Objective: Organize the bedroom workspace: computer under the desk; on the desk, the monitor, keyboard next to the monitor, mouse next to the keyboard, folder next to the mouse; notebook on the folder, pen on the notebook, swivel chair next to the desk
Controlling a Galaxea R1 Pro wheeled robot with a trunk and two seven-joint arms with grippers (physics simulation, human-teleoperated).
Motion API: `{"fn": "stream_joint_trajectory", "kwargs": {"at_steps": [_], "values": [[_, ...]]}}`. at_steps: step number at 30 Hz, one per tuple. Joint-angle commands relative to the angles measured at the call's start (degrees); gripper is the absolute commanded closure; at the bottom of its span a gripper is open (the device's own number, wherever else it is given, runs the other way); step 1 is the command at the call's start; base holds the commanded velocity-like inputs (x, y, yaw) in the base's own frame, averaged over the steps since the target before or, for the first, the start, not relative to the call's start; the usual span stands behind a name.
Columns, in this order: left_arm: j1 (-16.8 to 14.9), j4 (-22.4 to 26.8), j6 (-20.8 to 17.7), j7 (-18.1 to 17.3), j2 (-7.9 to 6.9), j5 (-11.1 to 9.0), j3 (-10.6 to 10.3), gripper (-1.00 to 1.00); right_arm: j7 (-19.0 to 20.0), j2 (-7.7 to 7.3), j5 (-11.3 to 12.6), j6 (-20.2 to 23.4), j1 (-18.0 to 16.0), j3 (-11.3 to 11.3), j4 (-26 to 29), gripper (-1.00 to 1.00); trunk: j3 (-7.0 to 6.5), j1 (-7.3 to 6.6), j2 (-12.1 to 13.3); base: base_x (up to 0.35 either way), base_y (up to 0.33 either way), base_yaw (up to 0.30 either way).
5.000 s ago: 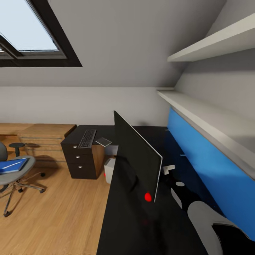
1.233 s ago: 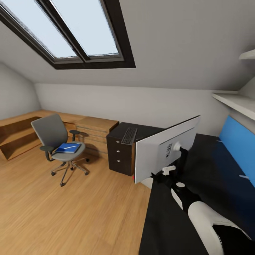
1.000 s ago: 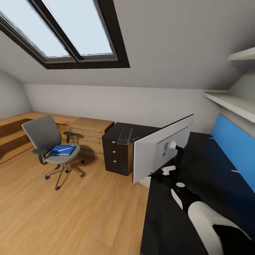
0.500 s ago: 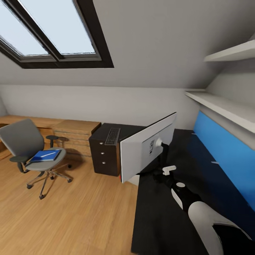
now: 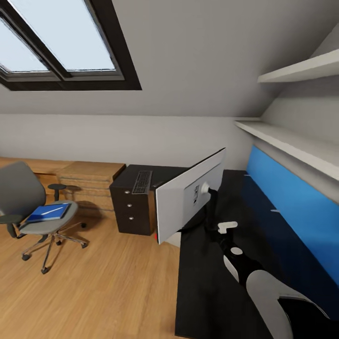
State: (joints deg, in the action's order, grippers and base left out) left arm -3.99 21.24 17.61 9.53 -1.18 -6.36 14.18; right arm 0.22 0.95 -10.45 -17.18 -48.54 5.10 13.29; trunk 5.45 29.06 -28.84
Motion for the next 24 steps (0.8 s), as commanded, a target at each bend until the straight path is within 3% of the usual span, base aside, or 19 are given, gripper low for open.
{"fn": "stream_joint_trajectory", "kwargs": {"at_steps": [1,21,24], "values": [[0.0,-0.1,0.2,0.0,-0.02,-0.6,-0.1,-1.0,0.0,0.15,-0.6,-0.3,-0.1,0.5,-0.1,-1.0,0.11,0.03,-0.1,0.0,0.195,-0.005],[0.0,-0.1,0.1,0.0,0.09,-0.6,-0.2,-1.0,-0.1,0.88,-0.7,-0.5,-0.1,0.4,-0.1,-1.0,0.11,0.03,-0.1,0.0,0.02,-0.001],[0.0,-0.1,0.2,0.0,0.13,-0.5,-0.3,-1.0,-0.2,1.05,-0.9,-0.6,-0.1,0.4,-0.1,-1.0,0.11,0.03,-0.1,0.0,0.281,-0.046]]}}
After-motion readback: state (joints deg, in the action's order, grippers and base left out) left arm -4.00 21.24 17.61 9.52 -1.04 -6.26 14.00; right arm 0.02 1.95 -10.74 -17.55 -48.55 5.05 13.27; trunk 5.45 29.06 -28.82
